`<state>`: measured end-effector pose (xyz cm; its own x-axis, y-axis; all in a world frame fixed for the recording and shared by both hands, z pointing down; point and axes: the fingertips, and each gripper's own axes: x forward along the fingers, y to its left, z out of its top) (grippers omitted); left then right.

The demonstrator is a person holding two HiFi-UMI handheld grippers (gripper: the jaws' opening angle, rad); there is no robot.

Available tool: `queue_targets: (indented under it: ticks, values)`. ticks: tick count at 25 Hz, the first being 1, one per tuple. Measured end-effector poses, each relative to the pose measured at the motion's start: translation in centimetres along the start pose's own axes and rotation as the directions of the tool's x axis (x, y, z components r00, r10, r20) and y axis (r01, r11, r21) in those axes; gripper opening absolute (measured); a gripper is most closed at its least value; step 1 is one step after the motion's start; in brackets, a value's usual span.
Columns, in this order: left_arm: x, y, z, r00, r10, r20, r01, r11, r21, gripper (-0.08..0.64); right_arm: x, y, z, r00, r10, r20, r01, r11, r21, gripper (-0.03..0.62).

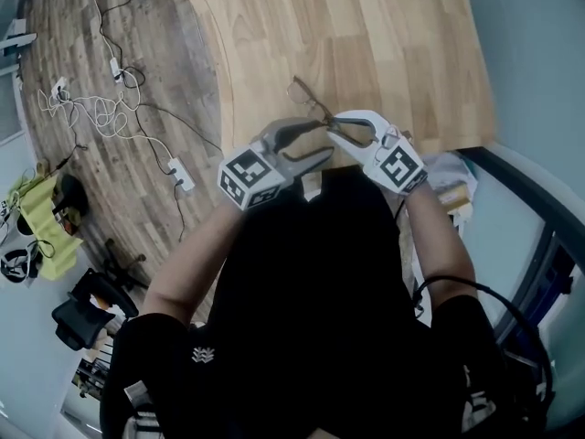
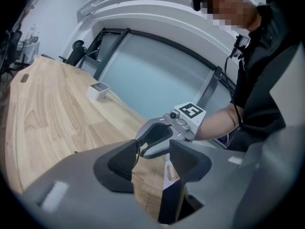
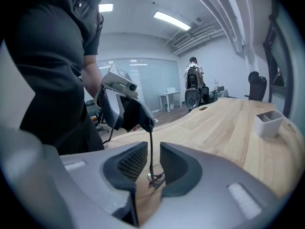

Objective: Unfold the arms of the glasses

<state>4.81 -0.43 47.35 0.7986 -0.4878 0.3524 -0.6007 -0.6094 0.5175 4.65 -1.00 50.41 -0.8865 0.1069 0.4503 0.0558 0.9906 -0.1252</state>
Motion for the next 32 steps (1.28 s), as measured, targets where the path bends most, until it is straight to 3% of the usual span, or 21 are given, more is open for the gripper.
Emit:
queue_targets:
  ticks: [3,8,14,22,27,32]
  values:
    - [0.5,-1.0,0.0,1.000,-0.020,-0.020,0.021,0.999,0.030,0.227,-1.3,0.0,-0.2,0.999,-0.050,-0.021,0.049,0.998,-0.031,0.094]
    - [1.5,-2.5,0.1,0.997,-0.068,-0.034,0.069,0.996,0.049,0.227,-3.1,0.5,-3.4,0.992,-0.104,-0.065,0.108,0.992,0.069,0.118]
    - [2.5,-3.9,0.1,0.992,-0.116,-0.040,0.119,0.989,0.085,0.219,-2.7,0.4,-7.3,0.954,-0.265,-0.142,0.283,0.951,0.126,0.134]
    - [3.3,-5.9,-0.4,0.982,-0.182,-0.057,0.187,0.978,0.092,0.219,-0.6,1.1,-7.3,0.953,-0.257,-0.158,0.271,0.960,0.073,0.140]
    - [2.4,-4.8,1.1,0.992,-0.129,-0.014,0.129,0.986,0.101,0.219,-1.3,-0.8,-7.1,0.940,-0.291,-0.179,0.306,0.950,0.066,0.140]
    - [0.0,-1.8,2.3,1.000,-0.007,0.010,0.006,0.995,0.095,0.219,-2.4,-3.5,-7.2,0.940,-0.283,-0.189,0.299,0.952,0.061,0.140]
